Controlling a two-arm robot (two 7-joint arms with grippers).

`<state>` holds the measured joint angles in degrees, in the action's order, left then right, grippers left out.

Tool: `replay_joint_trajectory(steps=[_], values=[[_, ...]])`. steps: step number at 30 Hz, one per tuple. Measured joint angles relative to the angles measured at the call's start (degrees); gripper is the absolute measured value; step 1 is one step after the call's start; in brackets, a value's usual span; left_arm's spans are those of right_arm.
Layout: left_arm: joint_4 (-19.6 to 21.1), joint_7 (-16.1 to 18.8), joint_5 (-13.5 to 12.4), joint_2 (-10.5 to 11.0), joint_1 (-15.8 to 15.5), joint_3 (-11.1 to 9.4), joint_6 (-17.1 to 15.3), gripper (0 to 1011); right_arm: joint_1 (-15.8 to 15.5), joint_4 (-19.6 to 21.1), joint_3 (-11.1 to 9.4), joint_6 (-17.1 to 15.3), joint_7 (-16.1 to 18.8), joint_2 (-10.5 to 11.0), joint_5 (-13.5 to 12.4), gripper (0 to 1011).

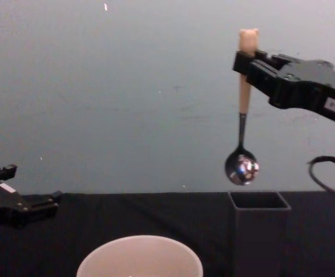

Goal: Pick up the stirring spoon with one hand, stir inside the cup, then place it back in its original position.

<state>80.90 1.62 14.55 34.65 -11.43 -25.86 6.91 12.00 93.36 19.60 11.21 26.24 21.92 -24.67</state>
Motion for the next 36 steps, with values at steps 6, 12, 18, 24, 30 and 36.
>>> replay_joint_trajectory(steps=[6, 12, 18, 24, 30, 36], values=[[0.0, 0.0, 0.0, 0.0, 0.0, 0.0, 0.0, 1001, -1.0, 0.4, -1.4, -0.3, -0.6, 0.5, 0.2, 211], [0.0, 0.0, 0.0, 0.0, 0.0, 0.0, 0.0, 1001, -1.9, 0.4, -1.9, -0.8, -0.6, 0.7, 0.5, 211], [0.0, 0.0, 0.0, 0.0, 0.0, 0.0, 0.0, 1001, -2.6, -0.1, -2.1, -1.6, -1.0, 0.8, 0.8, 211], [0.0, 0.0, 0.0, 0.0, 0.0, 0.0, 0.0, 1001, -3.0, -1.0, -2.2, -2.1, -1.1, 0.5, 0.8, 211], [0.0, 0.0, 0.0, 0.0, 0.0, 0.0, 0.0, 1001, -3.0, -2.7, -2.1, -2.9, -1.9, -0.3, 1.1, 211], [0.0, 0.0, 0.0, 0.0, 0.0, 0.0, 0.0, 1001, -3.1, -4.0, -1.9, -3.4, -2.2, -0.9, 1.4, 211]])
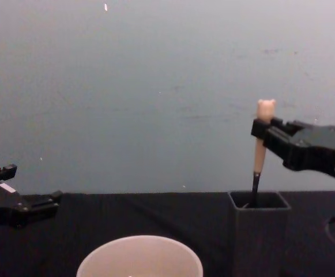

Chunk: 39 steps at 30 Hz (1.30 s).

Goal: Pick up the stirring spoon with one hand, stir inside the cup, then place it back in its original position.

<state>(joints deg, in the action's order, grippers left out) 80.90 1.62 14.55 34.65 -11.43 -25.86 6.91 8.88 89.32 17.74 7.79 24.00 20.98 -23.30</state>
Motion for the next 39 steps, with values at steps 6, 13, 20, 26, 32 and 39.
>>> replay_joint_trajectory(steps=[6, 13, 20, 26, 32, 39], values=[[0.0, 0.0, 0.0, 0.0, 0.0, 0.0, 0.0, 1001, -0.4, -1.1, 0.4, -0.5, 0.0, -0.4, 0.2, 211], [0.0, 0.0, 0.0, 0.0, 0.0, 0.0, 0.0, 1001, -0.6, -2.4, 0.9, -1.0, 0.0, -0.8, 0.7, 211], [0.0, 0.0, 0.0, 0.0, 0.0, 0.0, 0.0, 1001, -0.8, -3.2, 1.4, -1.7, 0.0, -0.8, 1.2, 211], [0.0, 0.0, 0.0, 0.0, 0.0, 0.0, 0.0, 1001, -1.0, -3.5, 1.7, -2.4, 0.0, -0.8, 1.5, 211], [0.0, 0.0, 0.0, 0.0, 0.0, 0.0, 0.0, 1001, -0.9, -4.0, 1.9, -2.7, -0.1, -1.0, 2.0, 211], [0.0, 0.0, 0.0, 0.0, 0.0, 0.0, 0.0, 1001, -0.7, -4.2, 2.1, -3.1, -0.8, -1.0, 2.8, 211]])
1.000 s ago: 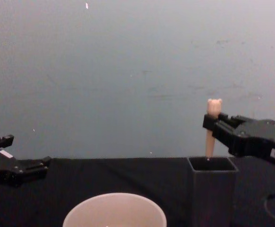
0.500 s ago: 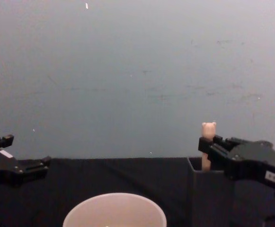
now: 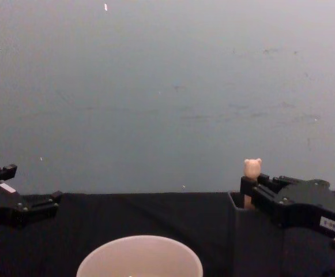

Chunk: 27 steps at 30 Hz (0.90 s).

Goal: Pick up the stirring spoon with one hand, stir inside the cup, then place it back in its original position.

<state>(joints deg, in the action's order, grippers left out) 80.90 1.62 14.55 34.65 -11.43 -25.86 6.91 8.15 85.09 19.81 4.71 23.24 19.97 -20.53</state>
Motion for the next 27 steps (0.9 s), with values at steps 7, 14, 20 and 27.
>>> replay_joint_trajectory(steps=[7, 14, 20, 27], values=[[0.0, 0.0, 0.0, 0.0, 0.0, 0.0, 0.0, 1001, 0.0, 0.0, 0.0, 0.1, 0.1, 0.0, -0.1, 211], [0.0, 0.0, 0.0, 0.0, 0.0, 0.0, 0.0, 1001, 0.0, 0.1, 0.0, 0.1, 0.2, 0.0, -0.3, 394], [0.0, 0.0, 0.0, 0.0, 0.0, 0.0, 0.0, 1001, 0.0, 0.1, -0.1, 0.2, 0.2, 0.0, -0.3, 596], [0.0, 0.0, 0.0, 0.0, 0.0, 0.0, 0.0, 1001, 0.0, 0.1, -0.1, 0.2, 0.3, 0.0, -0.4, 808]])
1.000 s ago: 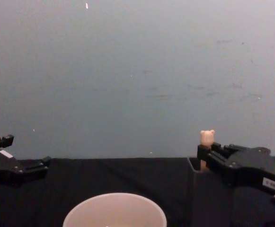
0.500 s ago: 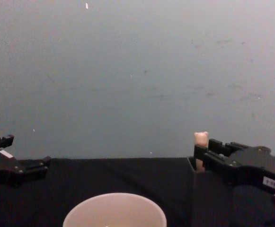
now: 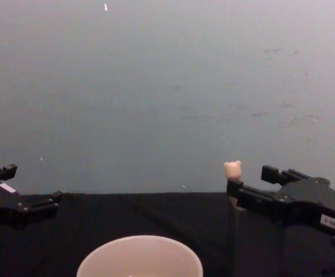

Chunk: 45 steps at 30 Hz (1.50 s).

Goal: Pick up the stirring spoon with one hand, stir inside the cup, then place it back in its original position.

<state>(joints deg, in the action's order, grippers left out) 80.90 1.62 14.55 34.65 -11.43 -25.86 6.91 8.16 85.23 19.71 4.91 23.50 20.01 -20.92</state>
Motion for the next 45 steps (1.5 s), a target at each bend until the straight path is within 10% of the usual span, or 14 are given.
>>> replay_joint_trajectory(steps=[8, 24, 31, 45], values=[[0.0, 0.0, 0.0, 0.0, 0.0, 0.0, 0.0, 1001, 0.0, 0.0, 0.0, 0.0, 0.0, 0.0, 0.0, 1002], [0.0, 0.0, 0.0, 0.0, 0.0, 0.0, 0.0, 1001, 0.6, 2.9, -4.3, 4.5, -1.1, -1.4, -2.9, 1002], [0.0, 0.0, 0.0, 0.0, 0.0, 0.0, 0.0, 1001, 0.9, -3.5, -9.1, 6.9, -12.8, -4.0, 5.7, 1002], [0.0, 0.0, 0.0, 0.0, 0.0, 0.0, 0.0, 1001, 2.1, -11.0, -9.9, 5.7, -14.4, -6.1, 9.8, 1002]])
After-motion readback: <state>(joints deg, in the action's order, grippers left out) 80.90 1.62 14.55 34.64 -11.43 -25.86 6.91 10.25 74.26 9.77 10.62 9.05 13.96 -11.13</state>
